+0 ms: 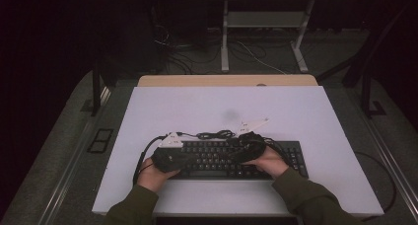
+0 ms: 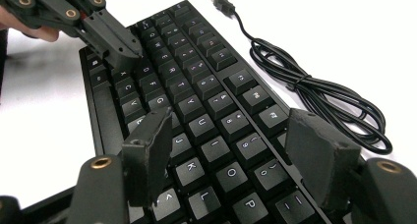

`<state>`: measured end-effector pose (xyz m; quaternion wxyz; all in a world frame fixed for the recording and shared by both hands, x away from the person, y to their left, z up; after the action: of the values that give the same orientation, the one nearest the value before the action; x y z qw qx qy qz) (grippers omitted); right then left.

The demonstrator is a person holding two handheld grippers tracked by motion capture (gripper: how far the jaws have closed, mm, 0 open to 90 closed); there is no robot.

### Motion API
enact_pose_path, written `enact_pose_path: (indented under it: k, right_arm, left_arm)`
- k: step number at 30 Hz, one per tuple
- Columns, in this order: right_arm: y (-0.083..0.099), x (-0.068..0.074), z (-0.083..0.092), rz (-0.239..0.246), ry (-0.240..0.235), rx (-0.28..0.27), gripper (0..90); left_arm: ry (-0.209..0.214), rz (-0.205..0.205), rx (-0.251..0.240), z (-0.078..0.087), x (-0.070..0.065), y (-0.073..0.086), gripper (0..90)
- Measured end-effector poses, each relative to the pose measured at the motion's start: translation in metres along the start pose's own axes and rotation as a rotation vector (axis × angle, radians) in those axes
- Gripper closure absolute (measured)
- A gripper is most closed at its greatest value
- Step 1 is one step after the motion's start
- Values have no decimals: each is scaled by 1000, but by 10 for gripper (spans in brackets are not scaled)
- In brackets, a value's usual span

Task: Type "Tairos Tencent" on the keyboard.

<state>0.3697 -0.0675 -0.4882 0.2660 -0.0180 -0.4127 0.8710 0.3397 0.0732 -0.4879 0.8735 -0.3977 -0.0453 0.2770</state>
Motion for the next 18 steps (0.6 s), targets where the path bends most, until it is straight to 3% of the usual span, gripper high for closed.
enact_pose_path:
  k: [18]
  right_arm:
    - [0, 0, -1, -4, -1, 0, 344]
  left_arm:
    - [-52, 12, 8, -3, 23, -1, 891]
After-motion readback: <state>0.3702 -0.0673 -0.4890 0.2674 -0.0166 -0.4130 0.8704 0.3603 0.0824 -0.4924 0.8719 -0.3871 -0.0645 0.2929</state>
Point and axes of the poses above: each handheld gripper's, and its own axes: z roughly backward along the jaws, y roughly out of its underside, x roughly to its left, the point moved 10 cm from there along -z, roughly forward along the jaws, and after that the axes turned 4 degrees about x, right-handed, at the moved point
